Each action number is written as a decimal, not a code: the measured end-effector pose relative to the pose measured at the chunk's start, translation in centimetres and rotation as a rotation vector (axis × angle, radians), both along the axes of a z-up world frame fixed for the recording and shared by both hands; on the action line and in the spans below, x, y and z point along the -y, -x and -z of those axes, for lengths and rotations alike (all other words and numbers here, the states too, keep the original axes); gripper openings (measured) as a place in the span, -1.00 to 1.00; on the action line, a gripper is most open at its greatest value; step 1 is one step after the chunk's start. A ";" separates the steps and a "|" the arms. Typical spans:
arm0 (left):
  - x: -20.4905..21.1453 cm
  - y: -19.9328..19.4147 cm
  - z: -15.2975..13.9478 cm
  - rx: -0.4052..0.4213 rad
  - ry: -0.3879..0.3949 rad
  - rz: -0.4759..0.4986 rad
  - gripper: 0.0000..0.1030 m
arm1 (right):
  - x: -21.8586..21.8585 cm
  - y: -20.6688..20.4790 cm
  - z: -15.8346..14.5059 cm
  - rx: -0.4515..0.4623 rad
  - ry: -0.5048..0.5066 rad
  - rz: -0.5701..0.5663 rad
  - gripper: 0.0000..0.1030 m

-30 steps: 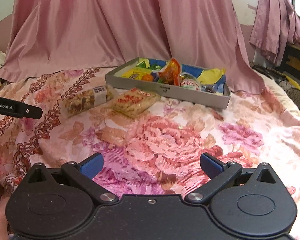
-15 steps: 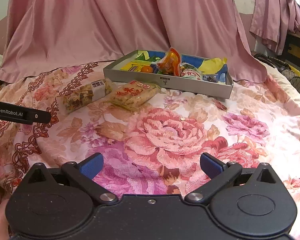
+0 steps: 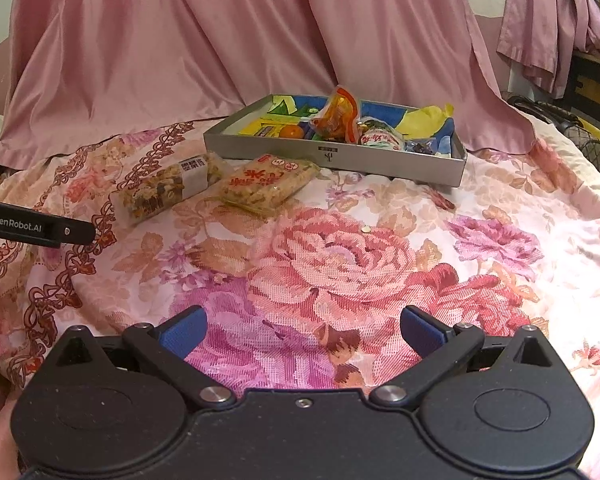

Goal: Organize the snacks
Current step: 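Move both open tools back toward the nut pouch and rice-cracker pack, then grasp the nut bar pouch with the left tool while the right tool grasps the rice-cracker pack, then carry the nut pouch with the left tool while the right tool carries the rice-cracker pack into the tray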

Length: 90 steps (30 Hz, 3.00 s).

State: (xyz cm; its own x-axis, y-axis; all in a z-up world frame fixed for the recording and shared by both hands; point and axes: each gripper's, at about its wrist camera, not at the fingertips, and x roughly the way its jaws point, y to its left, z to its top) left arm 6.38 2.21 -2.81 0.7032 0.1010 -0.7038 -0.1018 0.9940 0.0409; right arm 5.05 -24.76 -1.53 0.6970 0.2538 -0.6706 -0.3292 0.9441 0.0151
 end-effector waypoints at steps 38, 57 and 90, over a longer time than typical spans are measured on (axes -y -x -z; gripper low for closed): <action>0.0 -11.8 1.2 0.066 -0.204 0.244 0.99 | -7.6 -19.5 1.0 -0.074 0.040 0.008 0.99; 1.0 -13.9 2.4 -0.078 -0.025 0.308 0.39 | -11.2 -26.1 3.5 -0.361 0.007 0.106 0.99; 4.0 -6.3 3.0 -0.139 0.109 0.236 0.16 | -1.6 -7.4 3.5 -0.052 0.013 -0.146 0.72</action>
State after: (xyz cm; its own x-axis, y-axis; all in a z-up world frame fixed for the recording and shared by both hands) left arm 12.67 -1.77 -5.85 0.5946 -0.1357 -0.7925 0.1318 0.9888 -0.0704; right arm 12.46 -23.14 -5.02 0.6178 0.3410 -0.7085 -0.4618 0.8867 0.0241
